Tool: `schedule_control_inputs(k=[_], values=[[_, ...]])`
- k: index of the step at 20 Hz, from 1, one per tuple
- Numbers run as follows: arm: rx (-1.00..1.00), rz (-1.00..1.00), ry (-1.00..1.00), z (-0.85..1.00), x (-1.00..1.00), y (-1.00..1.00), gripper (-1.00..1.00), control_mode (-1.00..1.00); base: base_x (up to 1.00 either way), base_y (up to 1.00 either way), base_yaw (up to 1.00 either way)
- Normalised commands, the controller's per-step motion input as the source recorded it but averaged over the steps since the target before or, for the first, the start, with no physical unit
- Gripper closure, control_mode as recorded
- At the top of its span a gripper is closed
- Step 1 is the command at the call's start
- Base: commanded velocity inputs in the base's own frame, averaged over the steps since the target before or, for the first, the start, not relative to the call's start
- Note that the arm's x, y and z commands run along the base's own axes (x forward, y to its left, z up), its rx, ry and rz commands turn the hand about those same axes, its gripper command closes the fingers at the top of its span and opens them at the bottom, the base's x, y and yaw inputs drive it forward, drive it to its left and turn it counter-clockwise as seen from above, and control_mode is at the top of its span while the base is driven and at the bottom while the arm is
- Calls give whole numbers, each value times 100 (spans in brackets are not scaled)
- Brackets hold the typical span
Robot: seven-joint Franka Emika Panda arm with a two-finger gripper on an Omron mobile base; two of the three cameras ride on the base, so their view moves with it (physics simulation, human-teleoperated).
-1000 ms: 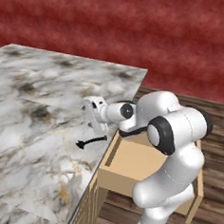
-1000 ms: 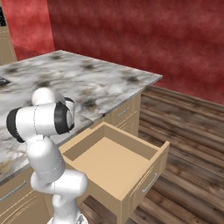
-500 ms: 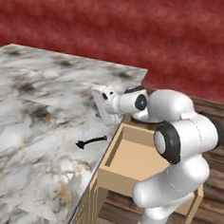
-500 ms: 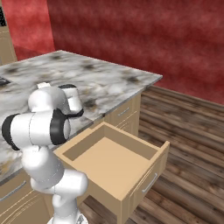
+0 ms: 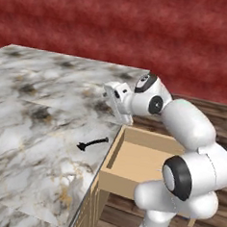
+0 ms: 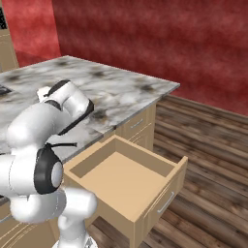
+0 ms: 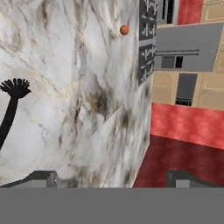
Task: Pick the dish brush from the drawer and place it on the counter.
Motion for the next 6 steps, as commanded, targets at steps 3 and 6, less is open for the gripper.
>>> schedule_control_inputs(k=[3, 6], values=[[-10, 0, 48, 92, -78, -62, -100, -100, 0, 0, 0], [-10, -5, 68, 66, -70, -69, -100, -100, 0, 0, 0]])
